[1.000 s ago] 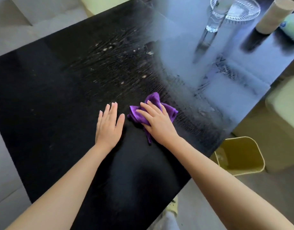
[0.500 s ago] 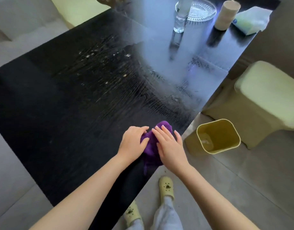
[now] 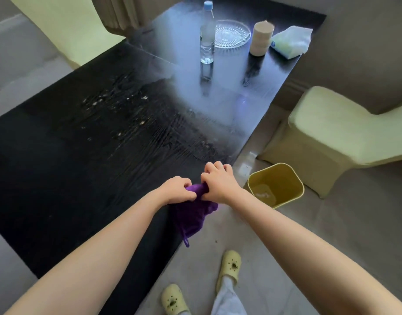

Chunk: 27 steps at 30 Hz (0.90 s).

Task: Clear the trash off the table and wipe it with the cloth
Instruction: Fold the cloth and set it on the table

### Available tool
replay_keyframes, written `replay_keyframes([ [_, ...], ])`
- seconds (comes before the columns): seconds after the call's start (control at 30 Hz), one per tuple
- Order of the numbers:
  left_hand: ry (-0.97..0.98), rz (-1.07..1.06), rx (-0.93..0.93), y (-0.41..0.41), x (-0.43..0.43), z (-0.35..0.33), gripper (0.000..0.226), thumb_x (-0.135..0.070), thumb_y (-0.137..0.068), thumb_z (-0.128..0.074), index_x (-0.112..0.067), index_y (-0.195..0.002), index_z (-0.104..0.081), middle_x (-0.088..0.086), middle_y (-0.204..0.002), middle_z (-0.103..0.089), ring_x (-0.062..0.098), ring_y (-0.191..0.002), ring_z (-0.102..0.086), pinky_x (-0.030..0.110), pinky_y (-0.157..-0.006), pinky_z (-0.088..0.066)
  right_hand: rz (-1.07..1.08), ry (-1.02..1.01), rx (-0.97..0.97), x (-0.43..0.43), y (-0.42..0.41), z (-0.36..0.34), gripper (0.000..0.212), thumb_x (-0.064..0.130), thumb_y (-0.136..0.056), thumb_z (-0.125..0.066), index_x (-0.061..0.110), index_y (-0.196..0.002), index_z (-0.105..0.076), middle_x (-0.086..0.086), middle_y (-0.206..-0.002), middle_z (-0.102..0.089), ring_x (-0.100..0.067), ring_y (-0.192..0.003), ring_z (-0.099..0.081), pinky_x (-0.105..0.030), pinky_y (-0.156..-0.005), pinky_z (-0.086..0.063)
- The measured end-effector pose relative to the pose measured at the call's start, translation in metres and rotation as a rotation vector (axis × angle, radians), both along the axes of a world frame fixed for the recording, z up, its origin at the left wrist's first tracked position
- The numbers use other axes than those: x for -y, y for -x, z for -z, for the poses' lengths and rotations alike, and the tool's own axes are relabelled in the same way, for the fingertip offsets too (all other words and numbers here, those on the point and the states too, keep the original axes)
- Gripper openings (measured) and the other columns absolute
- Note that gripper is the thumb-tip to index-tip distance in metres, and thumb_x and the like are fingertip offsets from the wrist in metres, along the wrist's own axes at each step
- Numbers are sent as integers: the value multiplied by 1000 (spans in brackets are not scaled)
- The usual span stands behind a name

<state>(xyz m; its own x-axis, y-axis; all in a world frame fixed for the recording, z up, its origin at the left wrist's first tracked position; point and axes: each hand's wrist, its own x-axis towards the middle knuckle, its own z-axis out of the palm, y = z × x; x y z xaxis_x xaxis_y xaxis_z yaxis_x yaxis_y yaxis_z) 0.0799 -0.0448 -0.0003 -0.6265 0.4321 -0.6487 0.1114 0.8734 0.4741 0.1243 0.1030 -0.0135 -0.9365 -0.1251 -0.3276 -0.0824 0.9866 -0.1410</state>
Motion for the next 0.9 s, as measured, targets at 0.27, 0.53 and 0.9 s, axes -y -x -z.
replay_keyframes([
  [0.27, -193, 229, -223, 31, -70, -85, 9, -23, -82, -60, -24, -87, -53, -4, -80, -58, 15, -75, -54, 23, -60, -39, 182, 403, 117, -110, 17, -83, 35, 28, -80, -72, 12, -107, -57, 0, -92, -58, -18, -84, -54, -33, -74, -47],
  [0.53, -214, 388, -476, 76, -157, -178, 18, -25, -83, -67, -14, -94, -59, 1, -87, -58, 18, -82, -53, 27, -68, -36, 269, 473, 142, -215, 47, -185, 17, 29, -80, -72, 26, -73, -57, 10, -71, -56, -9, -69, -55, -21, -65, -43],
  [0.9, -247, 287, -651, 119, -212, -249, 25, -22, -89, -60, -6, -108, -65, 11, -100, -67, 23, -92, -57, 31, -79, -41, 435, 1055, -89, -302, 70, -255, 11, 3, -84, -66, 13, -84, -67, -1, -85, -65, -16, -88, -62, -34, -91, -50],
])
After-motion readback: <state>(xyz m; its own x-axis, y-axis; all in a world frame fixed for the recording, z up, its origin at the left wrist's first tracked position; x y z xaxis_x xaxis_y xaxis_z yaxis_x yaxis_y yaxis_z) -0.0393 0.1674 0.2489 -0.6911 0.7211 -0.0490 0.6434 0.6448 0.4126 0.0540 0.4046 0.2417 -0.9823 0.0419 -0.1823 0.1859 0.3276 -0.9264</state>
